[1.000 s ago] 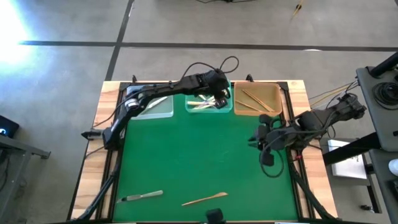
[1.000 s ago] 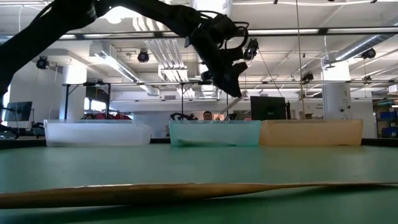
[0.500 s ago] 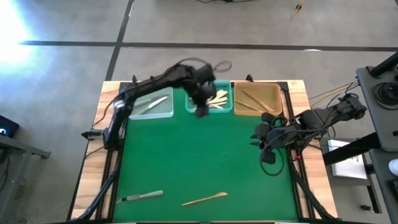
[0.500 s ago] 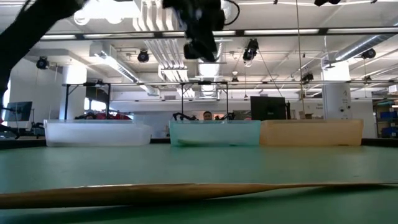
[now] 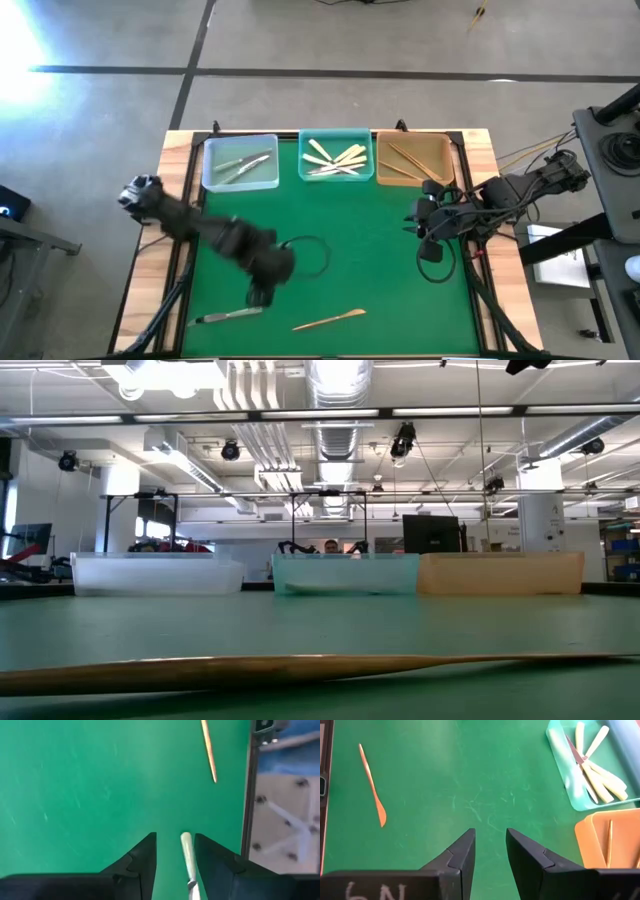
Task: Sort silverware by color (type)
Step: Put the silver knife into the transparent bin
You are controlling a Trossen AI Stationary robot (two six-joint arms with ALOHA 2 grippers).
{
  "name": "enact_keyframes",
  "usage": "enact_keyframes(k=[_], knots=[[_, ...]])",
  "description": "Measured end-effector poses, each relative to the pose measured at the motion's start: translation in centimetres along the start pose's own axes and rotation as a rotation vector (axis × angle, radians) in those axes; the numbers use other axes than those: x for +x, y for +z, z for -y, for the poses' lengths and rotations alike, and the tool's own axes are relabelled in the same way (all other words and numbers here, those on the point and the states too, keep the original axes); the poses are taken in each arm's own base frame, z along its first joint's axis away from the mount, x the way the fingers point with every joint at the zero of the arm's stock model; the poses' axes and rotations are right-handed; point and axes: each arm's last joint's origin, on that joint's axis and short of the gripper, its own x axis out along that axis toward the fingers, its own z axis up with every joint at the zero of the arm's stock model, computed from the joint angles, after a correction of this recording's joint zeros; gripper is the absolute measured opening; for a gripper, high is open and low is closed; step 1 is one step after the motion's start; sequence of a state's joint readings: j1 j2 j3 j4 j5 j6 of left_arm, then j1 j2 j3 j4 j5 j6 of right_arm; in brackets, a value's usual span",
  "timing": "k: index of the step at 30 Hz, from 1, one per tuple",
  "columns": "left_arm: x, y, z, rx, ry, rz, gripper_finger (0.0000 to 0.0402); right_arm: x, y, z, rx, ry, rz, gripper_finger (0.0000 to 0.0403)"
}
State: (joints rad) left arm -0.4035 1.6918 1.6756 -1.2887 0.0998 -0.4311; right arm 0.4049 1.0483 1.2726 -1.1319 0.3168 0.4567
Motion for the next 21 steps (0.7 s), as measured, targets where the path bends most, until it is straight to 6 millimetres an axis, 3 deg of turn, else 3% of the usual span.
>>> enact_keyframes(k=[5, 9, 14, 21], knots=[[2.8, -4.0, 5.0, -0.147, 0.0, 0.029, 0.0115, 0.1, 0.0, 0.0, 0.018, 0.003, 0.006, 0.0099], [5.1, -6.3, 7.6, -0.178, 0.018, 0.017, 0.0115, 0.1, 0.1, -0.1, 0.037, 0.006, 0.009, 0.0099], [8.2, -8.6, 8.5, -0.168, 0.113, -0.04, 0.0115, 0.1, 0.1, -0.1, 0.166, 0.006, 0.009, 0.0102], [12.5, -9.4, 7.7, -0.161, 0.108, -0.032, 0.0115, 0.6, -0.3, -0.1, 0.237, -0.005, -0.01, 0.0094]])
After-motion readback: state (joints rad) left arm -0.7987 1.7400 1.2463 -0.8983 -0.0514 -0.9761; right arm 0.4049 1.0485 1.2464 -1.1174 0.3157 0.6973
